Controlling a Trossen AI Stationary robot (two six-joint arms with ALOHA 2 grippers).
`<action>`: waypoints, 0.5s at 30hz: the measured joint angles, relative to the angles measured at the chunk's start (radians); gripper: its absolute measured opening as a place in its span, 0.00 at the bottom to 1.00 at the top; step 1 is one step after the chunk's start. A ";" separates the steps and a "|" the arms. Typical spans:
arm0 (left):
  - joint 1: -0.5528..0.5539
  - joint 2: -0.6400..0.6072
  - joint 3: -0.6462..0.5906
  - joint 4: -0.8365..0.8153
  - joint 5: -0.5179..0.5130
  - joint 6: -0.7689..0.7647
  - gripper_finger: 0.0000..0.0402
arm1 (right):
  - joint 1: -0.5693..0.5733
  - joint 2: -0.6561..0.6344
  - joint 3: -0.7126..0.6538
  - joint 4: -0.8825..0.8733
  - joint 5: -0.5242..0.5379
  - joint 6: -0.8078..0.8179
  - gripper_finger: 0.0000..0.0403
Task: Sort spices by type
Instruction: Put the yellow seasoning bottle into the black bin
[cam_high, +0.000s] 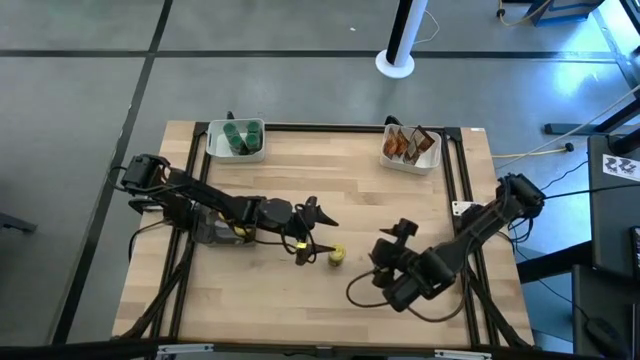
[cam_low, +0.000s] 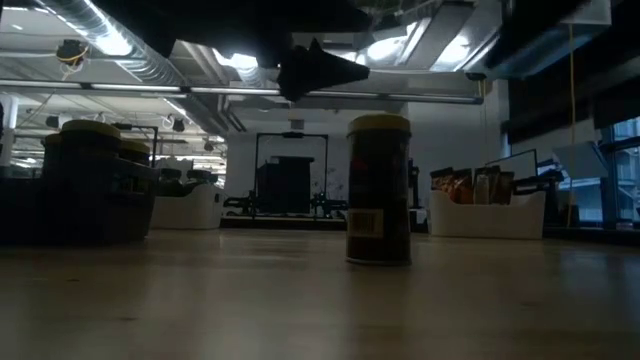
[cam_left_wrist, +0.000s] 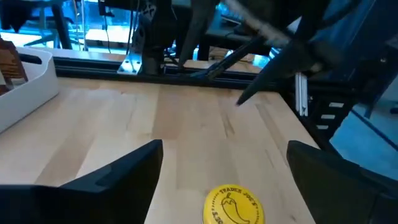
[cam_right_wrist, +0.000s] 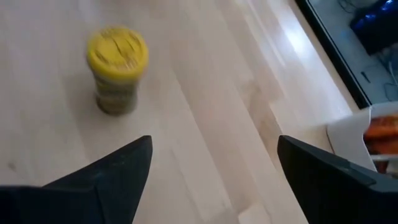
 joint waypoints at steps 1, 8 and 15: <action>-0.006 0.000 0.000 0.003 0.000 -0.002 0.83 | 0.007 0.000 -0.022 0.000 0.001 0.019 0.86; -0.039 0.000 0.000 0.001 0.002 -0.004 0.83 | 0.038 0.001 -0.188 0.004 0.077 0.180 0.86; -0.044 0.039 0.180 -0.357 0.001 -0.033 0.83 | 0.036 0.001 -0.291 0.047 0.113 0.274 0.86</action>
